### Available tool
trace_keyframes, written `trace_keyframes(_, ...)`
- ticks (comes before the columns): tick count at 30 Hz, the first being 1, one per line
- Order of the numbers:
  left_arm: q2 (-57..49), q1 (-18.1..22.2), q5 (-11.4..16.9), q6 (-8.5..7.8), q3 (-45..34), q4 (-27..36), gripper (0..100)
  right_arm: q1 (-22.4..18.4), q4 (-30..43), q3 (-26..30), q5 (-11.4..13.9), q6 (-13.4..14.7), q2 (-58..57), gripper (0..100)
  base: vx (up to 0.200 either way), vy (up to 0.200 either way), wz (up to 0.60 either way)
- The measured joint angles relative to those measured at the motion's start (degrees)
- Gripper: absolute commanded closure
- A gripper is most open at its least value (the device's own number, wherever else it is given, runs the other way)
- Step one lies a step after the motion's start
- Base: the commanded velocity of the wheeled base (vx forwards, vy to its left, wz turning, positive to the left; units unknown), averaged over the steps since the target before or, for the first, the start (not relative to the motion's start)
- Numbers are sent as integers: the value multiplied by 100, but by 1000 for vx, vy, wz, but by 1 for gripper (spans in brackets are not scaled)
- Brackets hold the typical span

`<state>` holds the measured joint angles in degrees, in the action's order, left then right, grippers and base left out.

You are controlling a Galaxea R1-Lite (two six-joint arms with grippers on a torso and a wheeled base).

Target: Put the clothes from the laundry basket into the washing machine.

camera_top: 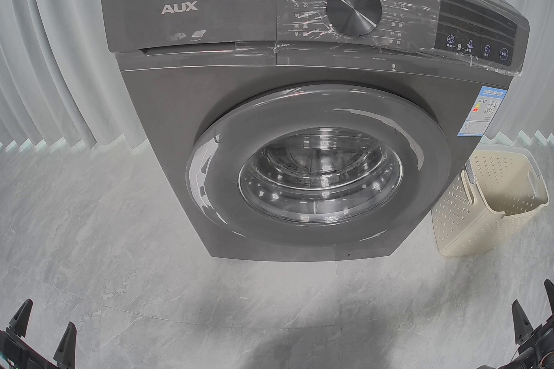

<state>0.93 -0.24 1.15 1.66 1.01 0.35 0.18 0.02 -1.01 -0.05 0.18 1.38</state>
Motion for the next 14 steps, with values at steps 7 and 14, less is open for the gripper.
trace_keyframes(7, 0, -2, -2, -13, 0, 0, 0, -11, -2, 0, 117, -40, -59, 0, 0, 0, 0)
trace_keyframes(14, 0, -2, 0, -54, 0, -2, 0, -5, -2, 0, 100, -21, -69, 0, 0, 0, 0)
